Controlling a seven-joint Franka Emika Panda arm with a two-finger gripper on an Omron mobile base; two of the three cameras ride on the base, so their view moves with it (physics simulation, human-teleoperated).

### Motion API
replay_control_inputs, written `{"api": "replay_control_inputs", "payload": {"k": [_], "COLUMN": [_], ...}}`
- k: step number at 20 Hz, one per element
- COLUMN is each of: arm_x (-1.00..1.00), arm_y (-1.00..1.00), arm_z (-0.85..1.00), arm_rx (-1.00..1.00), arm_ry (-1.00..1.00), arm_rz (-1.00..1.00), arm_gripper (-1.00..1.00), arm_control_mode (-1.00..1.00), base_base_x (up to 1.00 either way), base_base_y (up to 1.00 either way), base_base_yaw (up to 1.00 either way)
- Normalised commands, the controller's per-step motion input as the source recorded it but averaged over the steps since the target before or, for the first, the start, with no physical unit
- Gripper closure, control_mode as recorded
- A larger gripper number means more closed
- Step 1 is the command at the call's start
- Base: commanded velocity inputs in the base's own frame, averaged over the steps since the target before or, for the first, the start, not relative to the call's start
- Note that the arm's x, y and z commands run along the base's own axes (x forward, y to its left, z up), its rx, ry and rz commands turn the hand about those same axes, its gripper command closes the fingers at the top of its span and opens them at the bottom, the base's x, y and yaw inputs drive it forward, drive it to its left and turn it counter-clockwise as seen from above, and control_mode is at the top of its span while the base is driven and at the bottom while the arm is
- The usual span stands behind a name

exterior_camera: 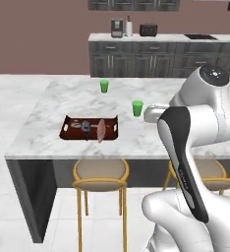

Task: Gather the sweet potato and garlic from the fridge and place them on a tray on the dining counter. Then gather the fish and steak from the fridge and place them on the other tray.

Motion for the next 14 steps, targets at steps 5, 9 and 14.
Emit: {"api": "replay_control_inputs", "payload": {"k": [5,9,14], "arm_x": [0.0,0.0,0.0], "arm_y": [0.0,0.0,0.0], "arm_z": [0.0,0.0,0.0], "arm_rx": [0.0,0.0,0.0], "arm_ry": [0.0,0.0,0.0], "arm_rz": [0.0,0.0,0.0], "arm_gripper": [1.0,1.0,1.0], "arm_control_mode": [1.0,1.0,1.0], "base_base_x": [0.58,0.51,0.37], "base_base_y": [0.0,-0.18,-0.4], "base_base_yaw": [-0.28,-0.16,-0.1]}}
